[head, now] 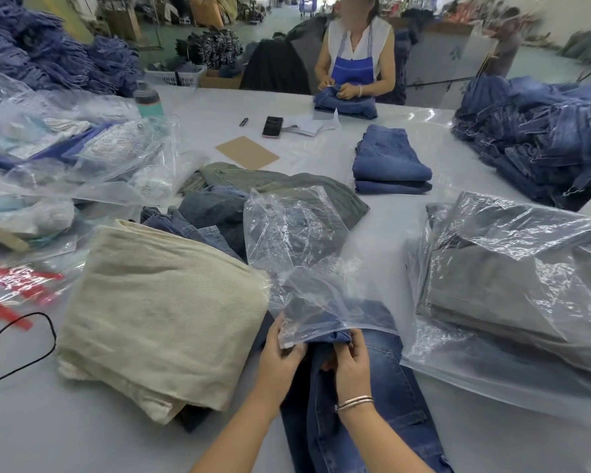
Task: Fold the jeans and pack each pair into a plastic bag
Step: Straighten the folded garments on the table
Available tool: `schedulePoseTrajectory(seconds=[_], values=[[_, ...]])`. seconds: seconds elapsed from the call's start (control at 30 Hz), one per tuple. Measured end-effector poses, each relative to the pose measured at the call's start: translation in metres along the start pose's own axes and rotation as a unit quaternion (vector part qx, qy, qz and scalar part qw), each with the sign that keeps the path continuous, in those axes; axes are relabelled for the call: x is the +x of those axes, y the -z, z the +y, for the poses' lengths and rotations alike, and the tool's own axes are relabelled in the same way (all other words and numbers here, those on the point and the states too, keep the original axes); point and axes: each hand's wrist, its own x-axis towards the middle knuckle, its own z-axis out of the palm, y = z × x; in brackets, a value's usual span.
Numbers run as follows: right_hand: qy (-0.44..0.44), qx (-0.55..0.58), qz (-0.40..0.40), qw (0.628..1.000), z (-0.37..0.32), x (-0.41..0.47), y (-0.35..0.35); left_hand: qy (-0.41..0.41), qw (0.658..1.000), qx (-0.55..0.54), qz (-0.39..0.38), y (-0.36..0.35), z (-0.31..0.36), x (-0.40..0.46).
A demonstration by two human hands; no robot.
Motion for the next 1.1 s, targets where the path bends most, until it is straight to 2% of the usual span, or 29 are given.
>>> schedulePoseTrajectory(seconds=[0.1,0.23,0.4,0.6,0.67,0.73,0.8,0.83,0.87,0.9,0.93,0.97,1.1], values=[[0.000,0.003,0.005,1.000,-0.003,-0.001,-0.001,-0.036,0.997,0.026,0.063,-0.016,0.005,0.003],[-0.006,0.009,0.006,1.000,-0.007,0.001,0.003,-0.076,0.997,0.020,0.016,-0.024,0.011,-0.001],[-0.026,0.001,-0.023,0.999,-0.004,0.000,0.003,-0.045,0.998,-0.035,0.006,-0.027,0.021,0.004],[-0.023,0.068,-0.002,0.997,0.000,0.004,0.007,-0.084,0.987,0.129,-0.036,0.001,0.000,-0.004],[-0.024,0.078,0.001,0.997,-0.002,0.008,0.004,-0.090,0.983,0.159,-0.025,0.010,-0.017,-0.015],[-0.026,0.008,-0.035,0.999,-0.003,0.010,-0.004,-0.067,0.992,0.108,0.011,0.013,-0.031,-0.027],[-0.001,-0.167,-0.109,0.980,0.000,0.010,-0.008,-0.015,0.995,0.039,0.094,0.014,-0.034,-0.028],[0.016,-0.281,-0.156,0.947,0.005,0.010,-0.008,0.014,0.990,0.014,0.141,0.016,-0.031,-0.024],[0.032,-0.390,-0.199,0.899,0.011,0.009,-0.006,0.039,0.983,-0.001,0.178,0.019,-0.027,-0.018],[0.040,-0.471,-0.228,0.851,0.017,0.007,-0.004,0.066,0.978,-0.013,0.198,0.022,-0.021,-0.011],[0.042,-0.519,-0.241,0.819,0.020,0.005,-0.003,0.094,0.974,-0.012,0.208,0.025,-0.015,-0.004],[0.041,-0.536,-0.247,0.806,0.023,0.001,-0.003,0.122,0.971,-0.005,0.203,0.026,-0.011,0.003],[0.063,-0.534,-0.219,0.814,0.025,-0.007,-0.003,0.203,0.965,0.025,0.165,0.018,0.004,0.021]])
